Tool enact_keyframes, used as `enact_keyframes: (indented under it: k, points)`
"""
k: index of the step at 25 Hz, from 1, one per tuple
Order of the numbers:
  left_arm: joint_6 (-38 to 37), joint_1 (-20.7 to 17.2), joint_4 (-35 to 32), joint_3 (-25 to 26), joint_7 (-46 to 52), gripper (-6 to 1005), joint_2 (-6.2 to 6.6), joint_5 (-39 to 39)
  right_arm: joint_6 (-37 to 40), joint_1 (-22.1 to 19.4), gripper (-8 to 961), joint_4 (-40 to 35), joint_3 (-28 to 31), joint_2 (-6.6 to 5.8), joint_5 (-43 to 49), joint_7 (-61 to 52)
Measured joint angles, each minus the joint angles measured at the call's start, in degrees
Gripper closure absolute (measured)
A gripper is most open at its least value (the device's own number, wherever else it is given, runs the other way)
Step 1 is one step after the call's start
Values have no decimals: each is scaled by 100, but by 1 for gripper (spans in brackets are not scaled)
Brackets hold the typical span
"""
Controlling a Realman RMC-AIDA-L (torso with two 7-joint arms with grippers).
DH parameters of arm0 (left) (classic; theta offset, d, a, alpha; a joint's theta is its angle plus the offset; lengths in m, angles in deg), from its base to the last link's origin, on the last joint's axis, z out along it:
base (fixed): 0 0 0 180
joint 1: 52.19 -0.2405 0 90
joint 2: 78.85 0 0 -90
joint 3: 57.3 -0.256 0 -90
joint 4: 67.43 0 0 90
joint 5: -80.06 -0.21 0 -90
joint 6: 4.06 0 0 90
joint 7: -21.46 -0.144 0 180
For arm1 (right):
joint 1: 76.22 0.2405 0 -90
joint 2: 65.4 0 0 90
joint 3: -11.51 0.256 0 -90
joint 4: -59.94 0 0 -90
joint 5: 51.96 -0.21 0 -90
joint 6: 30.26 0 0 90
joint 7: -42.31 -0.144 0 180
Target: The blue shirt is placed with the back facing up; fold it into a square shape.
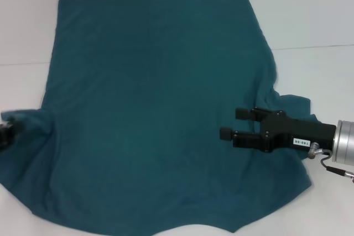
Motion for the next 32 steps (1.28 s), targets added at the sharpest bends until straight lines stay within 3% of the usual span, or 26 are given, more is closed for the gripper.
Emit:
enact_keyframes:
  k: [4,11,19,21,26,28,32]
  points:
    - [-454,92,5,-25,180,988,-28,249,0,-2,41,0,-26,-6,0,0]
    - [-527,425,383,-69,210,986,-219,550,0,-4,41,8,-46,-6,17,0]
    - [-261,658,1237,-31,-23,987,-222,1154,9,-5,40,9,-63,-6,37,-30]
    - [-183,710,1859,-15,-560,986,-218,1758,10,0,40,9,-69,-6,37,-35]
    - [-130,615,2248,-11,-978,983,-230,2421,16,3,40,9,-73,-11,37,-39]
    - [-118,580,2272,-7,-1003,821,-231,2488,16,-4,40,9,-73,-13,37,-39]
    - [-151,471,2195,-1,-1032,652,-222,2501,9,-22,40,9,-68,-15,35,-40]
